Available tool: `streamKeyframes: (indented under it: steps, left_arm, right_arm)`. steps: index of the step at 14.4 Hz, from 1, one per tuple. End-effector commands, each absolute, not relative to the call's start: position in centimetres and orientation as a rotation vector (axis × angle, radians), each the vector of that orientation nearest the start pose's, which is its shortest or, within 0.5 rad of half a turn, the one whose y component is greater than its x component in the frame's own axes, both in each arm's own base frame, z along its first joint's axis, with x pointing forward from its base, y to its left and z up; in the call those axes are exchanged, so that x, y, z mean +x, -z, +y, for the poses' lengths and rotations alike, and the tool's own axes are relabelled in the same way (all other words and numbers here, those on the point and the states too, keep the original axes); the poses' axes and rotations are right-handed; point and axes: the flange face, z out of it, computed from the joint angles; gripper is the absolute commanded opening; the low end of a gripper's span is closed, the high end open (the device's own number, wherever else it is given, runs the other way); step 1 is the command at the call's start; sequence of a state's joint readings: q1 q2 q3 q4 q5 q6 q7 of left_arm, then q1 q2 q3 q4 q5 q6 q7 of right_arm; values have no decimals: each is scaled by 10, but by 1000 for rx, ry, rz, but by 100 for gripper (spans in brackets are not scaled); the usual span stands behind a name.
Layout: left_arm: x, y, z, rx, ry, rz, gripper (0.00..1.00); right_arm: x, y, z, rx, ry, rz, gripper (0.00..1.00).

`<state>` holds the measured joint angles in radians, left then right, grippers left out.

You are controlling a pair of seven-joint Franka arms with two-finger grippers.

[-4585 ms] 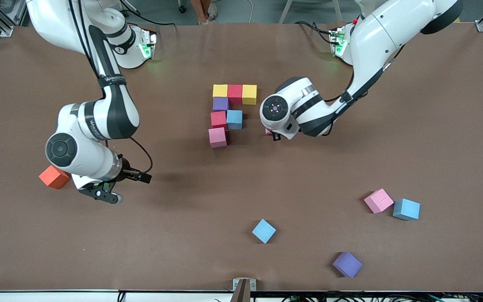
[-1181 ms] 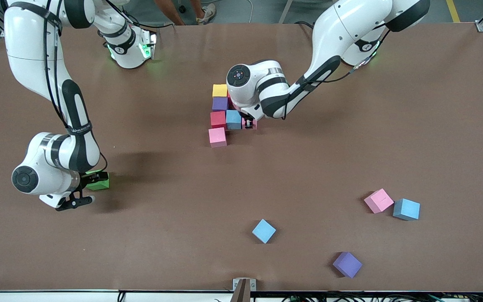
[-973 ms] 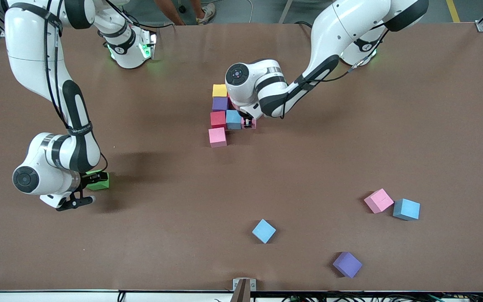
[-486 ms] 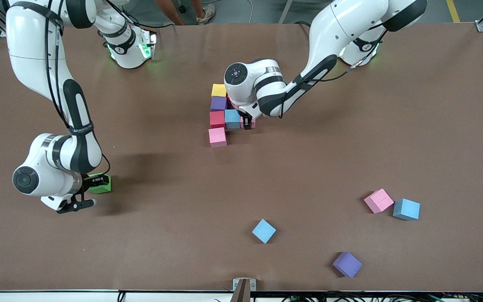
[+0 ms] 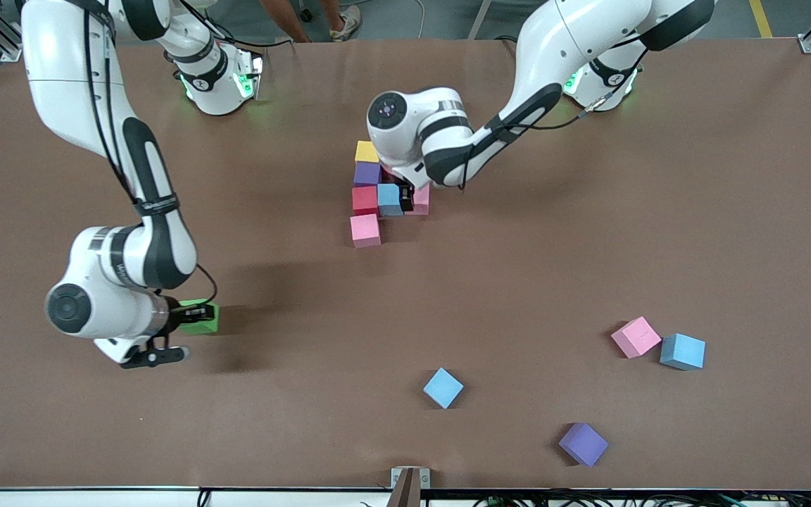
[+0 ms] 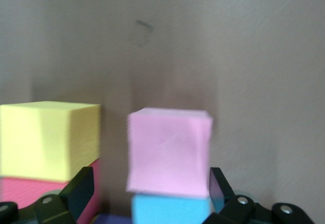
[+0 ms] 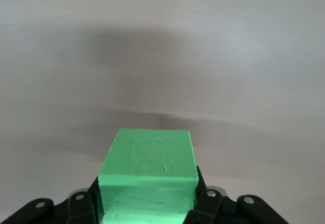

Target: Arrange 11 blocks into digit 3

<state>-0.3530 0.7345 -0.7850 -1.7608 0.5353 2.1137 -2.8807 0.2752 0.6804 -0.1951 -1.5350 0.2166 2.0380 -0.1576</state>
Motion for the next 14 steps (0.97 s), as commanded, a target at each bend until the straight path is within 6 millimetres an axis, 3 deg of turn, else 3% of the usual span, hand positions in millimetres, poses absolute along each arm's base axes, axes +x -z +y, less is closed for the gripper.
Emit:
streamKeyframes:
  steps: [1,4,7,11,14]
  left_arm:
    - [316,-257,-559,-1894,101,-2369,100]
    - [350,-283,-538,-1995,84,-2292,100]
    - [412,-311,-491,-2133,129,-2184,100]
    - [489,-327,-406,-2356,146,-1886,100]
    - [542,-327,-333,-2470,108,-1689,100]
  right_arm:
    - [676,-255,140,-3053,-240,-203,41]
    - [668,-260,192,-3065,-227,-186,37]
    - [654,-260,233,-3078,-242,-187,34]
    - [635,-266,289,-3089,-238,-108,32]
    - [618,-273,343,-3067,-221,-46,32]
